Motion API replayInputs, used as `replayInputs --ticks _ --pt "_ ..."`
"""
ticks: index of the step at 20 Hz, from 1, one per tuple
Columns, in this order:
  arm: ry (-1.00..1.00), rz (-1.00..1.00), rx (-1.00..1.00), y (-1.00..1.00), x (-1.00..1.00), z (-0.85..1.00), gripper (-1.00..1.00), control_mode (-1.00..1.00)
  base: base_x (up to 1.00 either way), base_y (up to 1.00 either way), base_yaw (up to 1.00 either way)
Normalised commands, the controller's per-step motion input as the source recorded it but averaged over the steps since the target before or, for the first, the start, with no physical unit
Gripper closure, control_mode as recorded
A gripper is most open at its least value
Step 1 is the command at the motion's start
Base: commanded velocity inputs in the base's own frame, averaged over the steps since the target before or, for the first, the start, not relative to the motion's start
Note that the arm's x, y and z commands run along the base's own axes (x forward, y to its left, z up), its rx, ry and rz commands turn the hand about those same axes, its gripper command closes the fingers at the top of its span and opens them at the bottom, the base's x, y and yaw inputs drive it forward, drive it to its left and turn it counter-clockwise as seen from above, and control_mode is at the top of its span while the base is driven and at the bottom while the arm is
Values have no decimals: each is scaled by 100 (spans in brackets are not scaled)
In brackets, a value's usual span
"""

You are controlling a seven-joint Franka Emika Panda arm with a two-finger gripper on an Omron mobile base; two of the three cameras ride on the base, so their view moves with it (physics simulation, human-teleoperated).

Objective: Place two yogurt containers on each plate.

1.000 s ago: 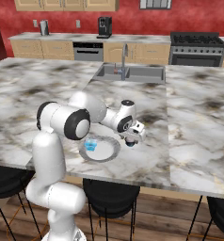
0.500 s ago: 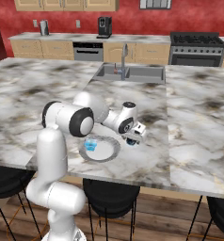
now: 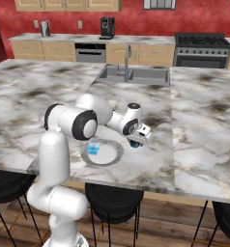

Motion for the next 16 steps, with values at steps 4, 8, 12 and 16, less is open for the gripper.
replayInputs --ticks 4,8,12,16 --pt "-10 0 0 0 -33 0 100 -100 0 0 0" --pt "-19 0 -1 24 -81 3 100 -100 0 0 0" --pt "-7 0 -2 54 -73 2 100 -100 0 0 0" --pt "0 2 -1 53 -22 21 100 -100 0 0 0"
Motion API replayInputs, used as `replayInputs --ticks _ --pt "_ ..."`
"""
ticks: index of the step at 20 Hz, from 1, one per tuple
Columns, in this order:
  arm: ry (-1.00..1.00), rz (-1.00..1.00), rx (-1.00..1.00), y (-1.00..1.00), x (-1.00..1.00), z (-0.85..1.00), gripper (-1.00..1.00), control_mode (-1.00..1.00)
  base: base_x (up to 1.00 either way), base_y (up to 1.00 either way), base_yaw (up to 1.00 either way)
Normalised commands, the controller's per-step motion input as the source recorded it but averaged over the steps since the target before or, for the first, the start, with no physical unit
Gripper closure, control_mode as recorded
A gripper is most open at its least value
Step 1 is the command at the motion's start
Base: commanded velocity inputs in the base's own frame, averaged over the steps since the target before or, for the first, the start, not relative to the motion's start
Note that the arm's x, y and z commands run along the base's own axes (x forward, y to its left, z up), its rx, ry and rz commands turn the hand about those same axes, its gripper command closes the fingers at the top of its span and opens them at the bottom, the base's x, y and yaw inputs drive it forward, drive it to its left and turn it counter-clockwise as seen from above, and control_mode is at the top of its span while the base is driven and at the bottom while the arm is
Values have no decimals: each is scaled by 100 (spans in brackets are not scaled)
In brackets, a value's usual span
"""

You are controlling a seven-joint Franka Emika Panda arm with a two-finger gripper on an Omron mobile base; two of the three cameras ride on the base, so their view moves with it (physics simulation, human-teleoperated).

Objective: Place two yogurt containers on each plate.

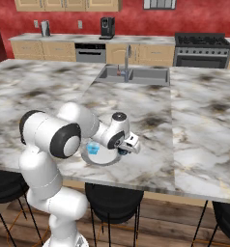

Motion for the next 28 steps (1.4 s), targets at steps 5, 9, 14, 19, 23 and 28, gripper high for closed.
replayInputs --ticks 5,9,14,19,23,28 --pt "0 2 0 35 0 22 100 -100 0 0 0" --pt "-1 3 0 4 -14 -1 100 -100 0 0 0" --pt "-2 3 0 0 -16 -27 100 -100 0 0 0" --pt "-4 3 0 12 -12 -17 100 -100 0 0 0" --pt "-2 0 0 15 0 0 100 -100 0 0 0" --pt "0 0 0 18 0 0 -100 -100 0 0 0"
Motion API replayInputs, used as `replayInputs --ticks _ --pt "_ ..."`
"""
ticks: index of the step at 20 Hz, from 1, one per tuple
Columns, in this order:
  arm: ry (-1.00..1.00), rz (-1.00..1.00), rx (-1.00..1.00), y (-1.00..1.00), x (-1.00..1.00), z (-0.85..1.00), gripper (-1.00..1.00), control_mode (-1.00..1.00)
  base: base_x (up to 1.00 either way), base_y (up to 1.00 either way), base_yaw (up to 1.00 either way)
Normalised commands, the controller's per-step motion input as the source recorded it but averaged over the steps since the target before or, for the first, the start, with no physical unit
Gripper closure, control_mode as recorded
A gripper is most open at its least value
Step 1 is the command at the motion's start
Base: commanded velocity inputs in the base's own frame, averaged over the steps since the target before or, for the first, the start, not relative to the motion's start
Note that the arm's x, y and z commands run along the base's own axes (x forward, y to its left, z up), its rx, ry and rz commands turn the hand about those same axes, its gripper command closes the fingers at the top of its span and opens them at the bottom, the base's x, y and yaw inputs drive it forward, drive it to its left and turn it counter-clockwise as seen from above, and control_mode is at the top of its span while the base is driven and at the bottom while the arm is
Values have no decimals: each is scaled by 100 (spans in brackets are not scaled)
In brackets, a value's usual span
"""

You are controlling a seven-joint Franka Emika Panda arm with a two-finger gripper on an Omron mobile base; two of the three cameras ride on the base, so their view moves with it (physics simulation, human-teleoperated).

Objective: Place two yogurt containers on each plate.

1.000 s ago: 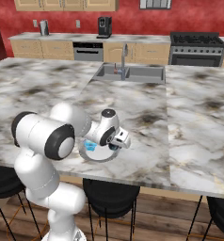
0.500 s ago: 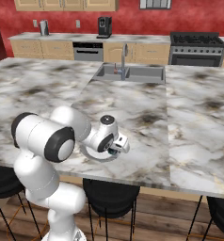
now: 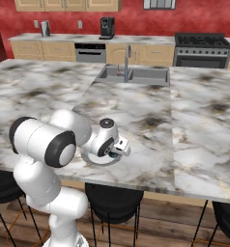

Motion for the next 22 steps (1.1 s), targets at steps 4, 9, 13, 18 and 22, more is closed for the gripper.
replayInputs --ticks 4,9,13,18,22 --pt "0 0 0 8 0 0 -100 -100 0 0 0" --pt "0 0 0 11 -1 7 -100 -100 0 0 0" --pt "0 0 0 11 0 13 -100 -100 0 0 0" --pt "0 0 0 0 -1 50 -100 -100 0 0 0" --pt "0 0 0 -5 -10 65 -100 -100 0 0 0"
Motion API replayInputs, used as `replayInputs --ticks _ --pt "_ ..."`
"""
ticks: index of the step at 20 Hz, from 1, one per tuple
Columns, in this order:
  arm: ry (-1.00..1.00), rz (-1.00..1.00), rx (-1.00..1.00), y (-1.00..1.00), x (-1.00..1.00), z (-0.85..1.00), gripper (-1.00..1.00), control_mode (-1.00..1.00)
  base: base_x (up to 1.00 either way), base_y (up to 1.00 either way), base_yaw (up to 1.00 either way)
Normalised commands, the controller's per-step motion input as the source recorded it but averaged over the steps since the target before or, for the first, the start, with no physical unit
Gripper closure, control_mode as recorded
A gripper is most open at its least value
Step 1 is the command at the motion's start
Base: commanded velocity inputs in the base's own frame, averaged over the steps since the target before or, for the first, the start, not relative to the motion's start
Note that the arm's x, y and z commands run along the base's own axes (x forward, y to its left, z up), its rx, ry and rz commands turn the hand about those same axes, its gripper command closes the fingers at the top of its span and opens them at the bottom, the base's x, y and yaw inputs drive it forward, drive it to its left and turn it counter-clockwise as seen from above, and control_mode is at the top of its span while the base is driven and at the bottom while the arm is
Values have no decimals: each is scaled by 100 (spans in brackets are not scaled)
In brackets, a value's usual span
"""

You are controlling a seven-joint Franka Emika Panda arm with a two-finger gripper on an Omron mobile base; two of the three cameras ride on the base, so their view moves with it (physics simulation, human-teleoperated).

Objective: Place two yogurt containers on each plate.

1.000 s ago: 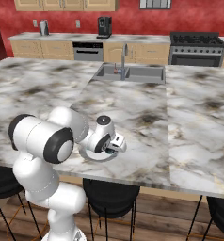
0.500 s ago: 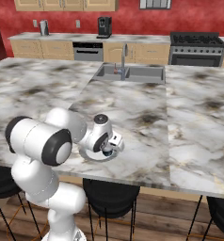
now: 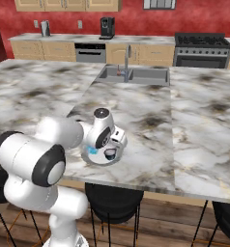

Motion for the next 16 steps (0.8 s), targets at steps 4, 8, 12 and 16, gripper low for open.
replayInputs --ticks 4,8,12,16 --pt "3 0 -1 4 -50 71 -100 -100 0 0 0" --pt "0 2 -2 42 -74 79 -100 -100 0 0 0" --pt "0 5 -7 74 -69 77 -100 -100 0 0 0" --pt "0 3 -4 55 -82 79 -100 -100 0 0 0"
